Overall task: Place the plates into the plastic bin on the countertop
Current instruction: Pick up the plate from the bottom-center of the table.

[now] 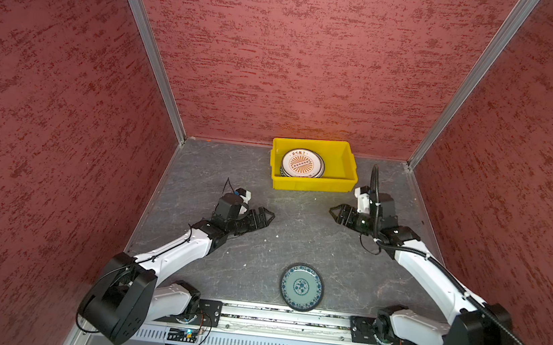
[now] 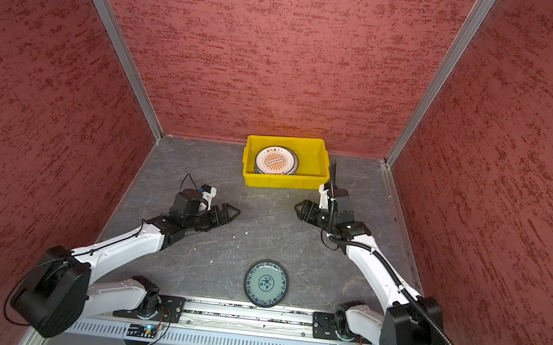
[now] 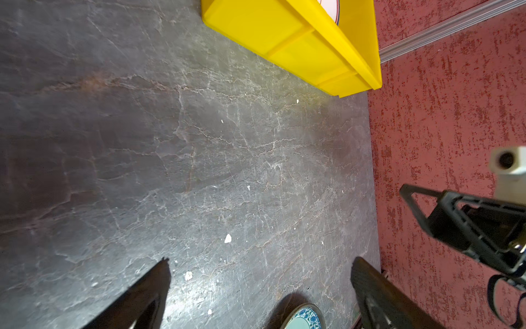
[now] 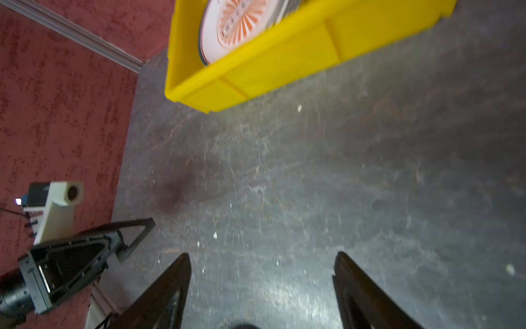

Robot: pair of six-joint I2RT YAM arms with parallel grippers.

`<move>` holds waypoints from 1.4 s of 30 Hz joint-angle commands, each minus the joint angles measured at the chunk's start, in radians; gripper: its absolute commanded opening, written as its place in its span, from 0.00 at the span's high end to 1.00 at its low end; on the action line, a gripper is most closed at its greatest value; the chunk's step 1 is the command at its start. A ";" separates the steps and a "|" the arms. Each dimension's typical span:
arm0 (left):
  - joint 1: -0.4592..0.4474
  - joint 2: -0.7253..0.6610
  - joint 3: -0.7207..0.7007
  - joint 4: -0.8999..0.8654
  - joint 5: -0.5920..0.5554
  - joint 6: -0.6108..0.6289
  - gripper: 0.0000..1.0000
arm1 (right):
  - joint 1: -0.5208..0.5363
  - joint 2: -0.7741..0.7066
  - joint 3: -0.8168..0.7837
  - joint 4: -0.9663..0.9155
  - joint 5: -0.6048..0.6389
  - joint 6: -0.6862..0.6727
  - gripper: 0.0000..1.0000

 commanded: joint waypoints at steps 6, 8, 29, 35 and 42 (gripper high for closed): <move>-0.028 0.131 -0.004 0.188 0.015 -0.054 0.01 | 0.002 -0.216 -0.314 0.124 -0.176 0.190 0.20; -0.039 0.149 0.014 0.196 0.011 -0.059 0.01 | 0.009 -0.244 -0.362 0.136 -0.206 0.209 0.20; -0.049 0.188 0.129 0.111 0.017 -0.035 0.01 | 0.313 -0.175 -0.429 0.097 -0.111 0.246 0.43; -0.045 0.170 0.140 0.096 0.032 -0.045 0.01 | 0.344 -0.135 -0.431 0.120 -0.098 0.250 0.51; -0.037 0.135 0.153 0.056 0.026 -0.033 0.01 | 0.353 -0.072 -0.395 0.055 -0.047 0.197 0.62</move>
